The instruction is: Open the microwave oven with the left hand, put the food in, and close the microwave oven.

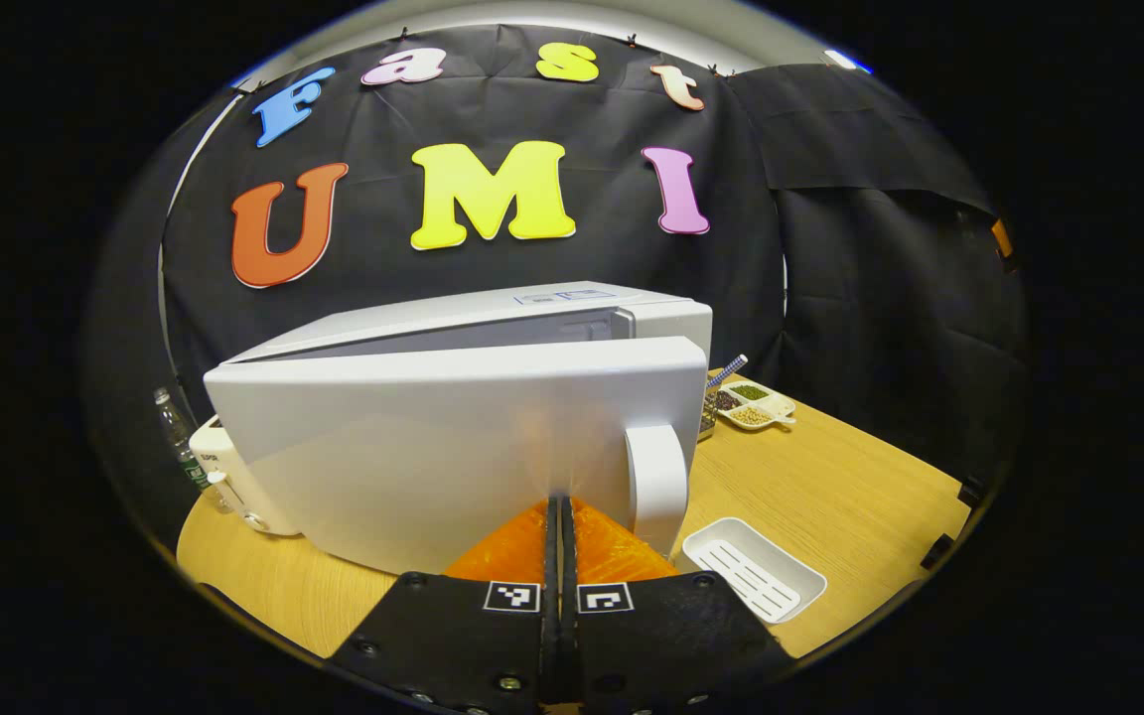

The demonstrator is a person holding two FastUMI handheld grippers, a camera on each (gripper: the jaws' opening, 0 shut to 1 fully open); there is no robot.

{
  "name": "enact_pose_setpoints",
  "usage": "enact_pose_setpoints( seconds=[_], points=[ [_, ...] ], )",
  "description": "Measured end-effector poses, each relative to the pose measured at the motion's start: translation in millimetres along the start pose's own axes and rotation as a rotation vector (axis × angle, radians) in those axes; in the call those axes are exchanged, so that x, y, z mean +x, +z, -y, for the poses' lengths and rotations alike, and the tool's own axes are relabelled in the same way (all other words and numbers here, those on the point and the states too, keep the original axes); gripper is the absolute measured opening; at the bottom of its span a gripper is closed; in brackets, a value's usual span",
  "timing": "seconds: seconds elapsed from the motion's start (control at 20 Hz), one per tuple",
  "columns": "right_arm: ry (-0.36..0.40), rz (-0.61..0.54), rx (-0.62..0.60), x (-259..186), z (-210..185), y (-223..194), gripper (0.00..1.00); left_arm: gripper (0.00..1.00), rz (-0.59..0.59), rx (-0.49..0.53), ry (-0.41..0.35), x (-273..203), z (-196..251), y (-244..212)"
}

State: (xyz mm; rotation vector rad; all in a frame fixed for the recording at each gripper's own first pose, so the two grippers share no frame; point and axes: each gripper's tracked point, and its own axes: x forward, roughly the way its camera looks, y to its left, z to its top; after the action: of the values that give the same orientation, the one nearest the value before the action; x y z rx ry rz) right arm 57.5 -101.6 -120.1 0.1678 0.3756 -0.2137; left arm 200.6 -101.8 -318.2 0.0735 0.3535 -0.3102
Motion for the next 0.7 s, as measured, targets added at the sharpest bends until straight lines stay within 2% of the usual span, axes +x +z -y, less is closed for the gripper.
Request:
enact_pose_setpoints(
  seconds=[0.05, 0.1, 0.45, 0.55, 0.6, 0.7],
  points=[
    [-0.013, -0.004, 0.007, 0, 7, -2, 1.0, 0.0, -0.002, 0.006, -0.001, 9, 0, 1],
    [-0.025, -0.006, 0.016, 1, 12, -3, 0.91, 0.0, 0.0, 0.01, 0.002, 16, 0, 1],
    [-0.071, -0.028, 0.042, 7, 31, -6, 0.91, 0.0, -0.025, -0.008, 0.025, 54, -2, 4],
    [-0.078, -0.036, 0.05, 11, 35, -5, 0.91, 0.0, -0.029, -0.019, 0.01, 57, 2, 2],
    [-0.077, -0.037, 0.055, 13, 35, -4, 1.0, 0.0, -0.03, -0.01, 0.007, 58, 3, 3],
    [-0.075, -0.04, 0.052, 16, 34, -4, 1.0, 0.0, -0.026, -0.009, 0.005, 61, 5, 3]
  ],
)
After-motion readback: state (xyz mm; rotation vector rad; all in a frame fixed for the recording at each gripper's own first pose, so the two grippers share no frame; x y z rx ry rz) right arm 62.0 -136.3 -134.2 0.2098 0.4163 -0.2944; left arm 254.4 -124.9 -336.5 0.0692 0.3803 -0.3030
